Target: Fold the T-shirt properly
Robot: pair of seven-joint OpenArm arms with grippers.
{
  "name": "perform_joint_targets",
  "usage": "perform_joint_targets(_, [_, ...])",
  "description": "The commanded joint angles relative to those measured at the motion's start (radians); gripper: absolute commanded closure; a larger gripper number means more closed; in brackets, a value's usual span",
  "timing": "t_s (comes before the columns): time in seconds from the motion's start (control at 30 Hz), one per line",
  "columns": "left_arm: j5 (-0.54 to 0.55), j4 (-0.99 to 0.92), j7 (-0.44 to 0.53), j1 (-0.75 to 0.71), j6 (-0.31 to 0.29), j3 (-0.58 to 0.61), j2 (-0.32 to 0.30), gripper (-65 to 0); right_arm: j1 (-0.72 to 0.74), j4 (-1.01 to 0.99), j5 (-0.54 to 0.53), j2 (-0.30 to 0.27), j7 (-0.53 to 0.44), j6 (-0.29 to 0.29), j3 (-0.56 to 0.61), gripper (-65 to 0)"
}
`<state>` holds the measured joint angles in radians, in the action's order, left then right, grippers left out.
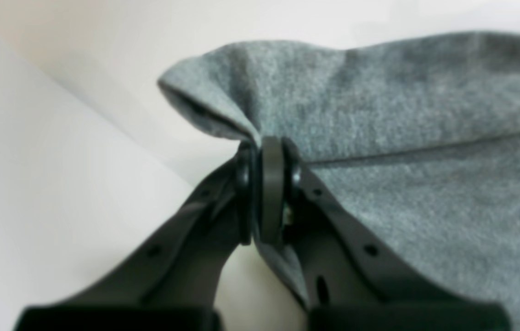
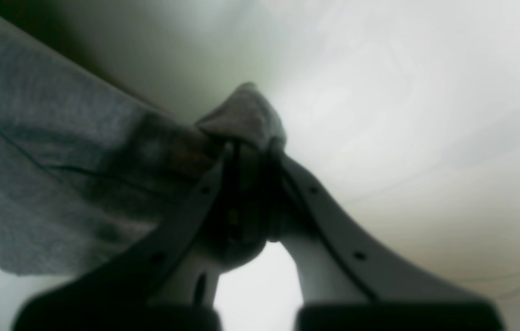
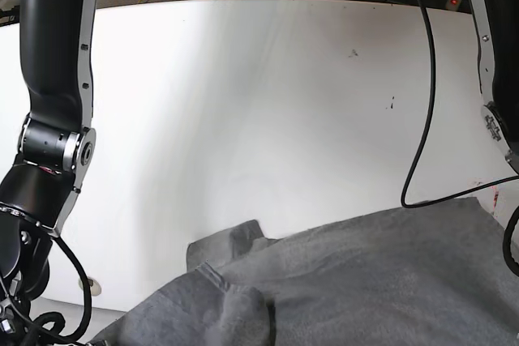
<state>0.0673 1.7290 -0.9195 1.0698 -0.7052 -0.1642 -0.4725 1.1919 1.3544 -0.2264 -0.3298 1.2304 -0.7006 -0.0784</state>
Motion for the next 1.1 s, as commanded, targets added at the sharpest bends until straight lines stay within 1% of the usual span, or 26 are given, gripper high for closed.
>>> perform_joint_targets(0.0, [0.006,0.007,0.021,0.031,0.007,0.027,-0.001,0.0,0.036,0.013,0.002,-0.012,-0.019,0.002,-0.004,0.0])
perform_joint_targets(0.07, [0.006,0.030,0.021,0.030,0.007,0.038,-0.001,0.0,0.013,0.013,0.002,-0.013,-0.016,0.002,-0.008,0.0])
perform_joint_targets(0.13, [0.006,0.070,0.021,0.011,0.007,0.058,-0.001,0.0,-0.031,0.026,0.002,-0.013,-0.016,0.002,-0.045,0.0])
perform_joint_targets(0.27, [0.006,0.179,0.021,-0.109,0.007,0.059,-0.004,0.0,-0.137,0.102,0.002,-0.016,0.001,0.002,-0.102,0.0])
perform_joint_targets(0.33, [0.006,0.223,0.021,-0.194,0.007,0.055,-0.005,0.0,-0.209,0.156,0.002,-0.016,0.009,0.002,-0.126,0.0])
perform_joint_targets(0.43, [0.006,0.265,0.020,-0.314,0.007,0.021,-0.005,0.0,-0.310,0.216,-0.014,-0.016,0.012,0.002,-0.153,0.0])
perform_joint_targets(0.53, [0.007,0.280,-0.036,-0.428,0.007,-0.007,-0.001,0.0,-0.412,0.274,-0.038,-0.018,0.025,0.002,-0.189,0.0])
perform_joint_targets(0.63, [0.009,0.283,-0.094,-0.511,0.007,-0.033,0.005,0.0,-0.502,0.313,-0.044,-0.015,0.027,0.002,-0.214,0.0])
perform_joint_targets(0.7, [0.009,0.285,-0.112,-0.566,0.007,-0.053,0.030,0.0,-0.556,0.340,-0.044,-0.012,0.027,0.002,-0.222,0.0])
perform_joint_targets(0.73, [0.007,0.285,-0.122,-0.610,0.007,-0.082,0.053,0.0,-0.599,0.362,-0.044,-0.010,0.027,0.002,-0.229,0.0])
perform_joint_targets(0.8, [0.001,0.285,-0.123,-0.675,0.007,-0.123,0.076,0.0,-0.654,0.389,-0.044,-0.009,0.027,0.002,-0.237,0.0])
perform_joint_targets(0.87, [0.001,0.285,-0.123,-0.751,0.007,-0.134,0.099,0.0,-0.722,0.423,-0.044,-0.009,0.027,0.002,-0.242,0.0])
perform_joint_targets(0.97, [0.004,0.285,-0.123,-0.865,0.007,-0.151,0.108,0.0,-0.804,0.455,-0.044,-0.007,0.027,0.002,-0.248,0.0])
perform_joint_targets(1.03, [0.006,0.285,-0.123,-0.937,0.007,-0.166,0.110,0.0,-0.849,0.469,-0.046,-0.007,0.027,0.002,-0.275,0.0])
perform_joint_targets(1.07, [0.007,0.285,-0.123,-0.979,0.007,-0.173,0.111,0.0,-0.877,0.475,-0.057,0.002,0.027,0.002,-0.294,0.0])
